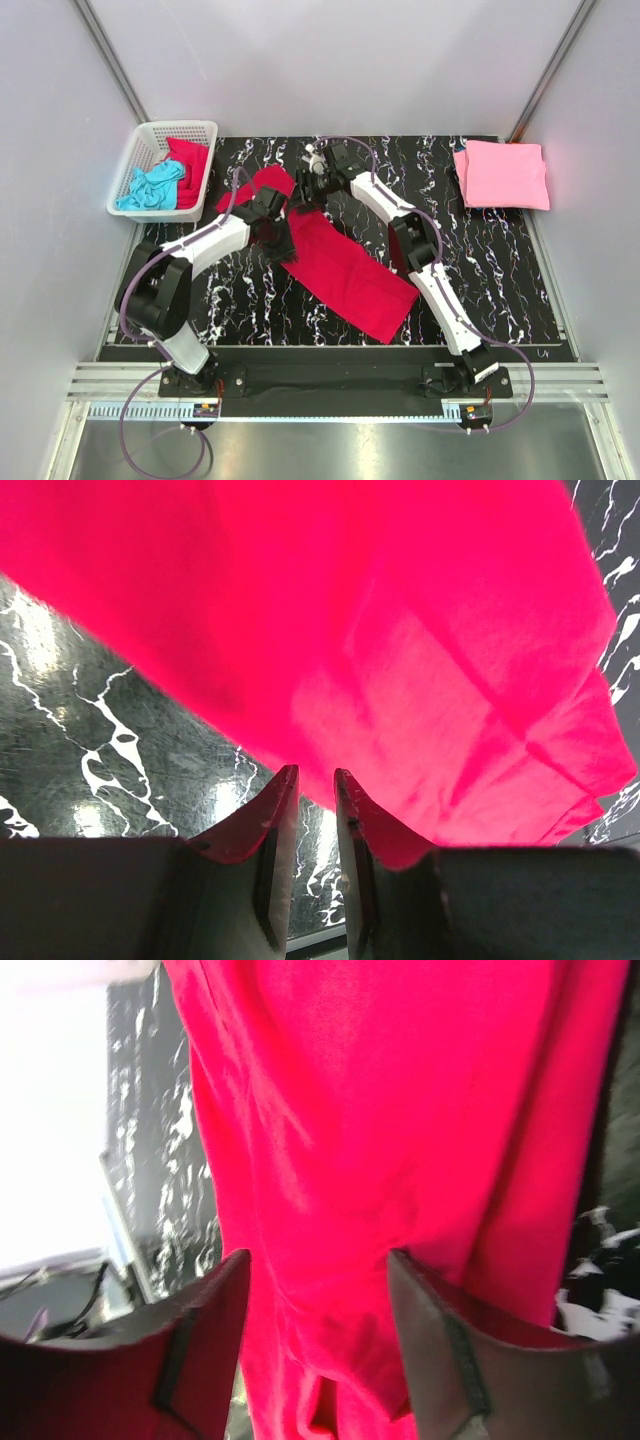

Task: Fold and stack the t-shirts
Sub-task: Fold the tshirt

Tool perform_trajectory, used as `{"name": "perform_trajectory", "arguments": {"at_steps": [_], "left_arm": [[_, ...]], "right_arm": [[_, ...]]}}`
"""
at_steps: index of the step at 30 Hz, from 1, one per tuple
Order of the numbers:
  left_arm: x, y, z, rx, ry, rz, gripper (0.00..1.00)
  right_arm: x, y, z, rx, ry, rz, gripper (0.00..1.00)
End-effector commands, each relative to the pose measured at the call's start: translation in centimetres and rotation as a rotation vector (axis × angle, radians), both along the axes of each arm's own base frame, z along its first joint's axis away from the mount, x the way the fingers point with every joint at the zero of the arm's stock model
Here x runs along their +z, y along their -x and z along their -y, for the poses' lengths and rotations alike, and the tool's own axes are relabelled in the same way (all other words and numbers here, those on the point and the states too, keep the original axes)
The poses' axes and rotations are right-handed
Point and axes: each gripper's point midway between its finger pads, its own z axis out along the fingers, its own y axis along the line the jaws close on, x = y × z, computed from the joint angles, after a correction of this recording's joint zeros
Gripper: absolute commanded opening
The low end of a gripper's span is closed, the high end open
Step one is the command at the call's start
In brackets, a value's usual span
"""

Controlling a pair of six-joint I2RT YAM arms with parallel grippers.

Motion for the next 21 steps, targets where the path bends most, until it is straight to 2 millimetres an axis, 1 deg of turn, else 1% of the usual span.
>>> {"name": "perform_trajectory", "arguments": {"at_steps": [1, 2, 4, 5, 7, 8, 9, 10, 11, 13, 14, 17, 18, 20, 21], "left_arm": [[0.9, 0.2, 0.7, -0.032, 0.035, 0.031, 0.25], [1.0, 0.4, 0.6, -0.035, 0.034, 0.032, 0.25], [1.1, 0.4, 0.7, -0.036, 0.035, 0.034, 0.25], [1.1, 0.4, 0.6, -0.037, 0.034, 0.036, 0.25], [1.2, 0.4, 0.7, -0.040, 0.032, 0.039, 0.25], [1.3, 0.4, 0.7, -0.041, 0.029, 0.039, 0.25], [1.3, 0.4, 0.7, -0.041, 0.030, 0.040, 0.25], [1.4, 0.4, 0.8, -0.046, 0.033, 0.039, 0.25], [1.4, 0.5, 0.8, -0.047, 0.034, 0.035, 0.25], [1.6, 0.5, 1.1, -0.055, 0.040, 0.041, 0.25], [1.7, 0.6, 1.2, -0.060, 0.044, 0.041, 0.26], [2.5, 0.9, 2.8, -0.139, 0.086, 0.049, 0.26], [2.9, 1.5, 4.0, -0.186, 0.119, 0.043, 0.26], [3.7, 1.6, 5.5, -0.249, 0.159, 0.065, 0.26], [4.0, 2.3, 6.7, -0.291, 0.191, 0.061, 0.26]], "right_arm": [[-2.6, -3.5, 2.0, -0.127, 0.173, 0.120, 0.67], [-3.6, -4.1, 3.0, -0.168, 0.248, 0.134, 0.69], [-3.8, -5.1, 4.1, -0.196, 0.307, 0.181, 0.70], [-4.1, -5.8, 5.1, -0.232, 0.364, 0.204, 0.71], [-4.3, -6.7, 6.5, -0.273, 0.426, 0.233, 0.71], [-4.4, -7.5, 8.0, -0.313, 0.473, 0.246, 0.71], [-4.5, -7.9, 8.7, -0.336, 0.496, 0.249, 0.72], [-4.5, -8.4, 9.8, -0.380, 0.530, 0.247, 0.74], [-4.2, -9.1, 11.4, -0.420, 0.540, 0.228, 0.74], [-4.4, -9.9, 13.4, -0.497, 0.558, 0.188, 0.74], [-4.3, -10.6, 14.9, -0.536, 0.568, 0.175, 0.75], [-4.5, -11.5, 17.2, -0.618, 0.593, 0.150, 0.75], [-4.5, -11.9, 17.9, -0.640, 0.594, 0.146, 0.74], [-4.9, -12.2, 18.2, -0.655, 0.577, 0.123, 0.75], [-4.4, -12.6, 18.2, -0.658, 0.555, 0.128, 0.75]]}}
